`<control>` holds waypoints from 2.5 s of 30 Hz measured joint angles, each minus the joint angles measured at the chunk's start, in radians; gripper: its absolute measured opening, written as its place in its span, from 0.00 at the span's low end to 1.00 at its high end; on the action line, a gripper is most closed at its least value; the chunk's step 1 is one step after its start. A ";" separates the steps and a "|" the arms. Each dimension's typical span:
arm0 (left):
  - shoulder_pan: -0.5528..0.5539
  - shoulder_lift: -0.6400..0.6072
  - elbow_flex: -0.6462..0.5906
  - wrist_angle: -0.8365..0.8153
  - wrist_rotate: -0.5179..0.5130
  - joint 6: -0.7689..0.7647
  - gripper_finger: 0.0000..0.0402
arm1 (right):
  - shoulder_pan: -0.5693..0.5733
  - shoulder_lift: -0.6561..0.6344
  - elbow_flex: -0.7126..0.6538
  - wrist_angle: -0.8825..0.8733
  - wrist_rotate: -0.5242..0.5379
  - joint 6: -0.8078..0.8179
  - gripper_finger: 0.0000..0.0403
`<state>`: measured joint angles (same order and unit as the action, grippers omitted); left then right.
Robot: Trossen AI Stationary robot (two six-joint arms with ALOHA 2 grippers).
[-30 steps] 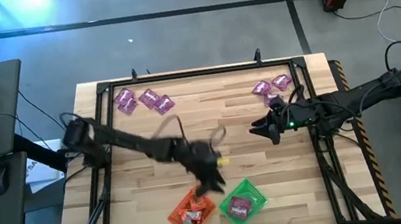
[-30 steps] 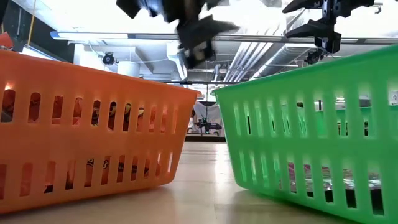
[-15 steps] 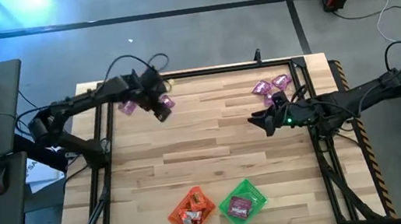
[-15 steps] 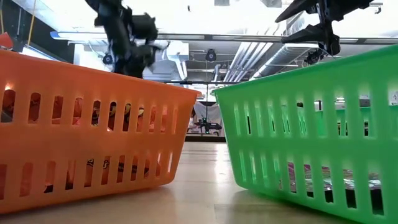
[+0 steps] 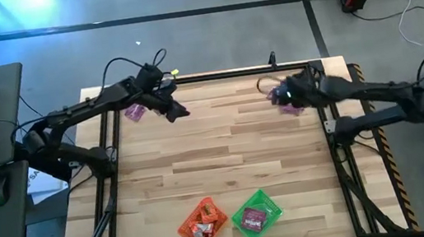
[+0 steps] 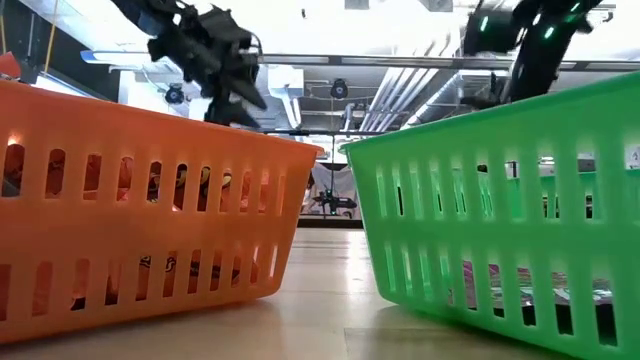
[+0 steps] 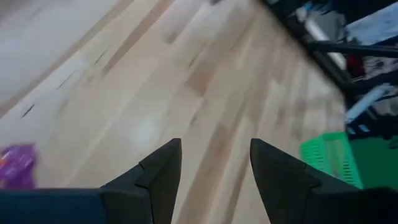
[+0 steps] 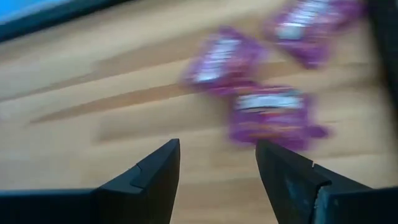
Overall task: Sort candy by brand, put in halloween buckets
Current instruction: Put the purple candy into the green basket
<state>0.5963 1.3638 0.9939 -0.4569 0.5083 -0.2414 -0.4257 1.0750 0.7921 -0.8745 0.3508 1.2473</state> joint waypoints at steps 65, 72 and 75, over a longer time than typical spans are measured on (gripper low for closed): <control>-0.199 -0.049 0.000 0.117 -0.283 -0.183 0.45 | -0.359 0.468 -0.042 0.473 -0.292 -0.010 0.39; -0.199 -0.049 0.000 0.111 -0.251 -0.187 0.45 | -0.333 0.519 -0.040 0.524 -0.279 0.012 0.39; -0.199 -0.049 0.000 0.110 -0.251 -0.183 0.45 | -0.332 0.519 -0.040 0.531 -0.265 0.010 0.38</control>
<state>0.3977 1.3144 0.9936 -0.3466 0.2576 -0.4247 -0.7575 1.5938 0.7521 -0.3437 0.0856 1.2575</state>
